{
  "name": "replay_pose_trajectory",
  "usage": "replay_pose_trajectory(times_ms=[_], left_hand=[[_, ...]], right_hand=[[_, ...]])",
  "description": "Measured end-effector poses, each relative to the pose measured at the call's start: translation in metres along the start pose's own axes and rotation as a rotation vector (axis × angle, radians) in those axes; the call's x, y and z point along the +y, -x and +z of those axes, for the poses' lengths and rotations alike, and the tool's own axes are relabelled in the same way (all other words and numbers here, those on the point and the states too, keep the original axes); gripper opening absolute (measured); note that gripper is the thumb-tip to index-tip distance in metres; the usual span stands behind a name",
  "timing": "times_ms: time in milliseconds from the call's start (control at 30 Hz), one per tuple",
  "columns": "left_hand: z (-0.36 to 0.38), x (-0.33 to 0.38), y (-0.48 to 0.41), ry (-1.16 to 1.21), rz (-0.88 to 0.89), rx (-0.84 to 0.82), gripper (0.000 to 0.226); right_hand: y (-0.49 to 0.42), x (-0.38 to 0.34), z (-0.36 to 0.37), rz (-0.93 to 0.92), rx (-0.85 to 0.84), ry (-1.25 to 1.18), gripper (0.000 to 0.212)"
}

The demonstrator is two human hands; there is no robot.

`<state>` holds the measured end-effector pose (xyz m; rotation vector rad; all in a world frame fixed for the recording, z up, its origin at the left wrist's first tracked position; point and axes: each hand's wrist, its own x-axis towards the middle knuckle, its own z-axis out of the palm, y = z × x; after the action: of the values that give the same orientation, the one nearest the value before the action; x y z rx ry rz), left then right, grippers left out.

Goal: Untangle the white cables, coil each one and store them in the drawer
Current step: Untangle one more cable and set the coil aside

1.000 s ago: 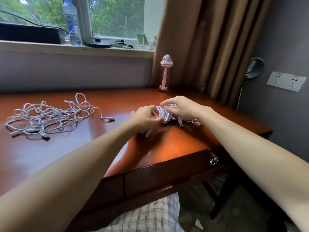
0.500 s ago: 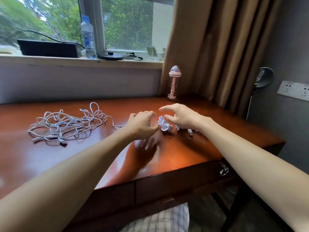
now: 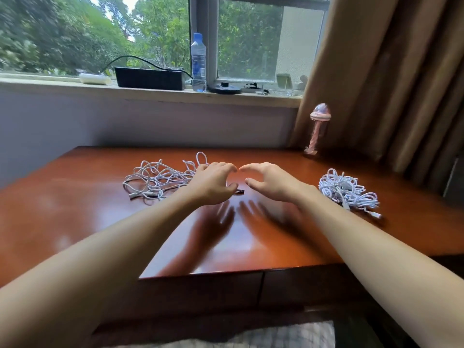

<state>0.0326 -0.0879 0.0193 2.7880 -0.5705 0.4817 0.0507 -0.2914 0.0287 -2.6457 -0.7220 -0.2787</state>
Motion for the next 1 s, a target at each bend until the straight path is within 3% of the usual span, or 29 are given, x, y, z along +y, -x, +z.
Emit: replay_pose_trajectory(times_ms=[267,367,500,567,667,833,1000], left_hand=[[0.008,-0.061,0.034,-0.017,-0.017,0.081,0.037],[0.012,-0.069,0.039,-0.016,0.000,0.124,0.047],[0.020,-0.075,0.039,-0.025,-0.020,0.171,0.039],[0.022,-0.074,0.037,-0.029,-0.052,0.192,0.033],[0.021,-0.072,0.035,-0.027,-0.104,0.200,0.029],[0.018,-0.069,0.035,-0.101,-0.161,0.177,0.022],[0.017,-0.073,0.035,-0.150,-0.255,0.198,0.015]], right_hand=[[-0.028,-0.032,0.040,-0.032,0.000,-0.076,0.038],[-0.034,-0.037,0.053,-0.011,0.015,-0.062,0.039],[-0.043,-0.044,0.065,0.000,0.161,-0.079,0.028],[-0.047,-0.047,0.071,0.038,0.244,-0.070,0.032],[-0.048,-0.043,0.078,0.091,0.160,-0.031,0.042],[-0.041,-0.038,0.077,0.077,0.227,-0.122,0.012],[-0.033,-0.038,0.073,0.144,0.248,-0.205,0.008]])
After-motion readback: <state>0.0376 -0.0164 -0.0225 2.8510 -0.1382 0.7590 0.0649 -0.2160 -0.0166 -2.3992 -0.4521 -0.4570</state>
